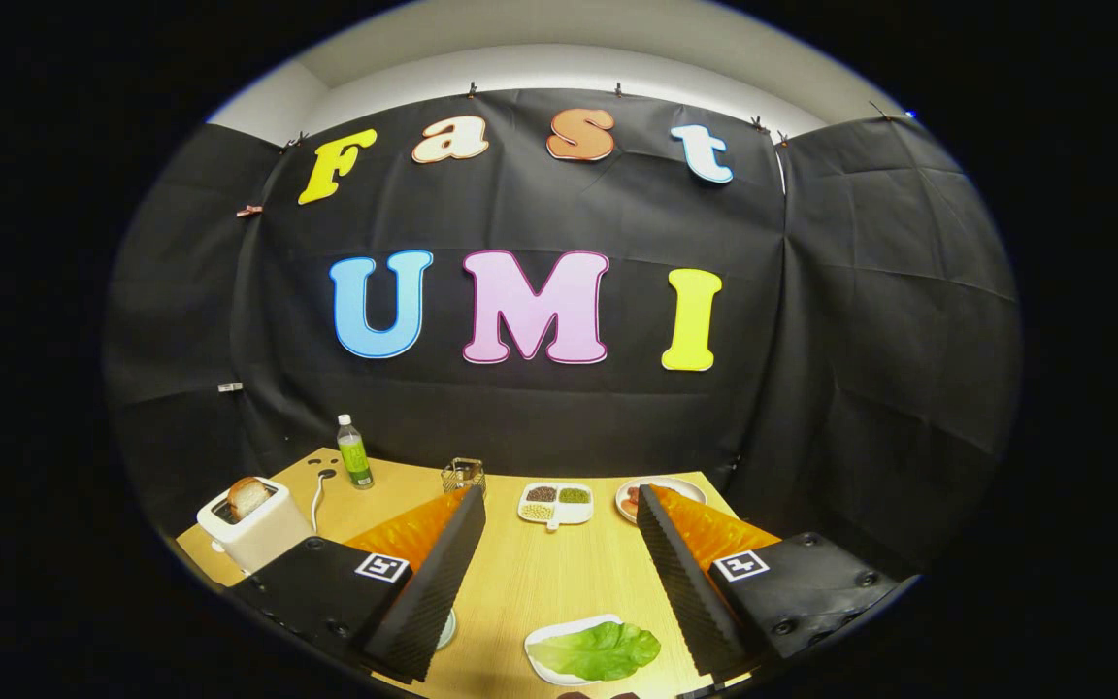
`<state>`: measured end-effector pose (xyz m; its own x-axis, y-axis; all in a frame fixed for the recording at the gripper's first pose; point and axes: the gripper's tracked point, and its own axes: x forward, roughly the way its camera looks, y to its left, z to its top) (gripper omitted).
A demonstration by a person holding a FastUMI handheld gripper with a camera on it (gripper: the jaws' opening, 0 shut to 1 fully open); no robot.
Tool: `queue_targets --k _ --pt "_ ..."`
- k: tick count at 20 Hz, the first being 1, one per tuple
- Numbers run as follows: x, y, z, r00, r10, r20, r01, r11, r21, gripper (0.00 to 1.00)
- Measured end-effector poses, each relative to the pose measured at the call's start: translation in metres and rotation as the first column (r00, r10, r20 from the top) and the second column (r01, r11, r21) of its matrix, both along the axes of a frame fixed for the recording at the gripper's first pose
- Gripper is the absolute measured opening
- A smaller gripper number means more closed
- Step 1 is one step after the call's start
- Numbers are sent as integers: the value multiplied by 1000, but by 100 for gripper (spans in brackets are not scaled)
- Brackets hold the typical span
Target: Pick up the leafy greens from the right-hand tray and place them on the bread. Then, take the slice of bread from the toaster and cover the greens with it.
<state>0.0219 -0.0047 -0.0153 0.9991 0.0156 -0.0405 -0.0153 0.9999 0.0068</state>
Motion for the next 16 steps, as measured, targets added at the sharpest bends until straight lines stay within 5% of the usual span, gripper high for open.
queue_targets --k 16 --pt "14 -37 -77 984 22 -177 -21 1000 10 98"
